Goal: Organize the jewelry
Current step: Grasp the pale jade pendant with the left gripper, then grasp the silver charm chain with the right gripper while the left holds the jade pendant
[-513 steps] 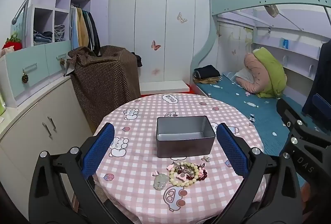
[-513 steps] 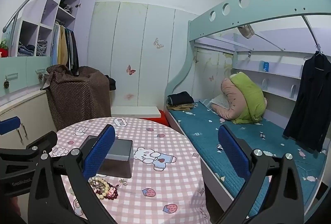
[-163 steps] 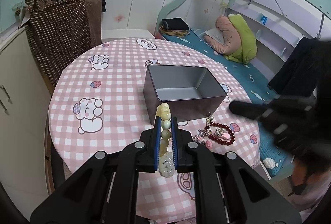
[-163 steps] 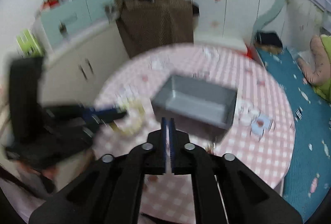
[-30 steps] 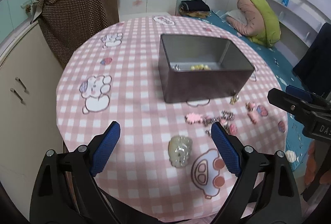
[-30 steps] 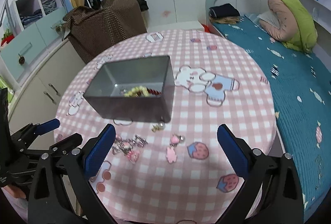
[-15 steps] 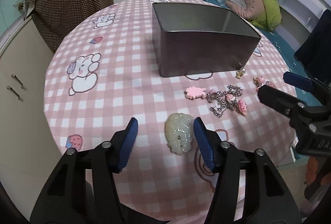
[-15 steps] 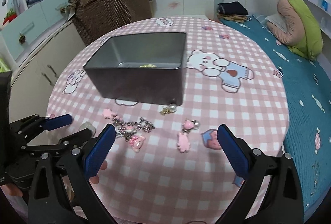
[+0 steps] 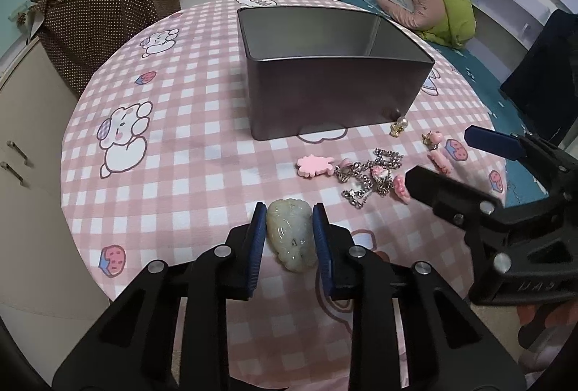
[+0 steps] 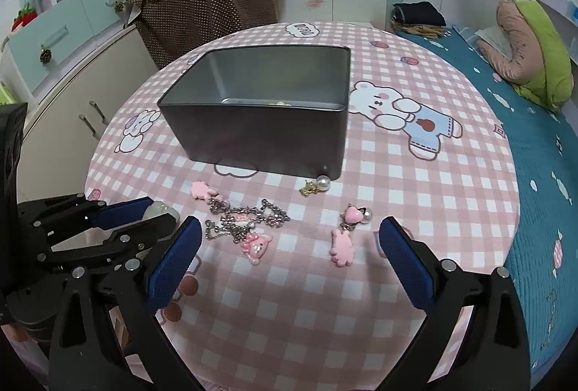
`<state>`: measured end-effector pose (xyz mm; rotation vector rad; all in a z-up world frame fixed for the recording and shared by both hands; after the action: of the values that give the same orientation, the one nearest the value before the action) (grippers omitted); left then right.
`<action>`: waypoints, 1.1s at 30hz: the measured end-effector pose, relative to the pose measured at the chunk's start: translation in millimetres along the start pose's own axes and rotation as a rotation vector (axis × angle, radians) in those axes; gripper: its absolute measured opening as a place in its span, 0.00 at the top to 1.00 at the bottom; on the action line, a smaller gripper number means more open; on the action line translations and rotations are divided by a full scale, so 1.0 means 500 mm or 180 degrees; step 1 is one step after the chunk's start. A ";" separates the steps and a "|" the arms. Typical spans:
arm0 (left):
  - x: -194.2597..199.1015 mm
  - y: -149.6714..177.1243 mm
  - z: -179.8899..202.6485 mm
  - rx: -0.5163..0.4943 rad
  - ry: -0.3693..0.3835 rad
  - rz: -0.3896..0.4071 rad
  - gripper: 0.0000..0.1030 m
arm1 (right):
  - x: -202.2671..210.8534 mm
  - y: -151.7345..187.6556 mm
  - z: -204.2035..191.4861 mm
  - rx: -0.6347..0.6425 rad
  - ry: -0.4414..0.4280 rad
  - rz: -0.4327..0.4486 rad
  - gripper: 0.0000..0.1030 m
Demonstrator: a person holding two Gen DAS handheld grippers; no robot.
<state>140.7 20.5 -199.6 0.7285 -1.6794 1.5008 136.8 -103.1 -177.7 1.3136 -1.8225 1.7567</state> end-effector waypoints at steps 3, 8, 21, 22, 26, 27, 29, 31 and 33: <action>0.002 -0.007 -0.008 0.0044 -0.0012 0.0018 0.79 | -0.003 -0.001 -0.010 0.0079 -0.0018 -0.0009 0.08; 0.010 -0.021 -0.022 0.0083 -0.0024 0.0080 0.86 | -0.016 -0.006 -0.034 0.0200 -0.0100 -0.0056 0.19; 0.002 -0.001 -0.038 0.0120 0.0010 0.0031 0.77 | -0.031 -0.009 -0.030 0.0157 -0.0079 -0.0134 0.20; 0.000 0.001 -0.036 0.0108 0.0019 0.0000 0.70 | -0.032 -0.008 -0.028 0.0150 -0.0075 -0.0144 0.20; -0.002 0.012 -0.023 0.0006 -0.0056 0.0016 0.59 | -0.033 -0.005 -0.021 0.0108 -0.0075 -0.0154 0.20; -0.002 0.012 -0.022 -0.0010 -0.0074 0.0026 0.62 | -0.033 -0.004 -0.020 0.0100 -0.0078 -0.0159 0.20; -0.004 0.011 -0.027 -0.0012 -0.0146 0.0042 0.72 | -0.035 -0.004 -0.019 0.0101 -0.0077 -0.0164 0.20; -0.004 0.010 -0.032 0.0018 -0.0093 0.0025 0.72 | -0.035 -0.004 -0.024 0.0125 -0.0118 -0.0164 0.20; -0.003 0.009 -0.033 0.0038 -0.0086 0.0011 0.72 | -0.035 -0.007 -0.031 0.0174 -0.0163 -0.0162 0.20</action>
<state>140.7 37.5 -203.0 0.7556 -1.6937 1.5107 143.0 -81.5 -185.3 1.4255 -1.7631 1.7737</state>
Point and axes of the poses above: each gripper's, at about its wrist camera, not at the fingertips, and x roughly against the way its jaws point, z to its right, y to its underside, the point moved 6 cm from there along -x, roughly the way its jaws point, and after that the axes turned 8 degrees about -y, right-handed, at the moved point
